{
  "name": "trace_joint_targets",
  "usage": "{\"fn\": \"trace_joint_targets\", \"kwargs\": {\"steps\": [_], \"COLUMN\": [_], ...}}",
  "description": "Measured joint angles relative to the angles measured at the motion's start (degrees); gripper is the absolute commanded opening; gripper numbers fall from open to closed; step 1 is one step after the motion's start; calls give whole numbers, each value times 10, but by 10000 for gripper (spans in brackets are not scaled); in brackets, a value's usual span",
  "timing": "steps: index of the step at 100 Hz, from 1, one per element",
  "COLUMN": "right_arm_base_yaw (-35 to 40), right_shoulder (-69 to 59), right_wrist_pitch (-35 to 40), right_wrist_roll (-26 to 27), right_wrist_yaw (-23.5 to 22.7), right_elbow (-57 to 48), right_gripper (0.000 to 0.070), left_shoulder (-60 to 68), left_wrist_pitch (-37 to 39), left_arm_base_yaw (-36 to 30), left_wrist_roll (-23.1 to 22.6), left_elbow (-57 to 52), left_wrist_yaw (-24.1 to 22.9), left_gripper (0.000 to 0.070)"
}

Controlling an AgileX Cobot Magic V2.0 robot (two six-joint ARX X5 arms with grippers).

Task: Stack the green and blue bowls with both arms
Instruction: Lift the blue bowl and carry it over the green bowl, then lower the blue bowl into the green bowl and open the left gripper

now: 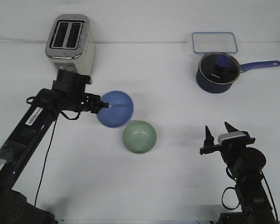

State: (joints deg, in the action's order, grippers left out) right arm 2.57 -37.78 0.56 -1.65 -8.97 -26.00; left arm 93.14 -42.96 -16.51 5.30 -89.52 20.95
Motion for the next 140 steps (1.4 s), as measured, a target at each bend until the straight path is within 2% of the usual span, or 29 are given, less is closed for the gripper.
{"fn": "trace_joint_targets", "kwargs": {"steps": [54, 82, 99, 140], "right_arm_base_yaw": [0, 0, 0, 0], "right_shoulder": [0, 0, 0, 0], "right_wrist_pitch": [0, 0, 0, 0], "right_wrist_roll": [0, 0, 0, 0], "right_wrist_yaw": [0, 0, 0, 0], "right_elbow": [0, 0, 0, 0], "right_gripper": [486, 486, 486, 486], "left_shoulder": [56, 76, 77, 104], "left_wrist_pitch": [-7, -7, -7, -5], "left_arm_base_yaw": [-128, -147, -145, -145], "left_wrist_roll": [0, 0, 0, 0], "left_elbow": [10, 12, 12, 12], "left_wrist_yaw": [-5, -7, -33, -35], "left_gripper": [7, 7, 7, 10]}}
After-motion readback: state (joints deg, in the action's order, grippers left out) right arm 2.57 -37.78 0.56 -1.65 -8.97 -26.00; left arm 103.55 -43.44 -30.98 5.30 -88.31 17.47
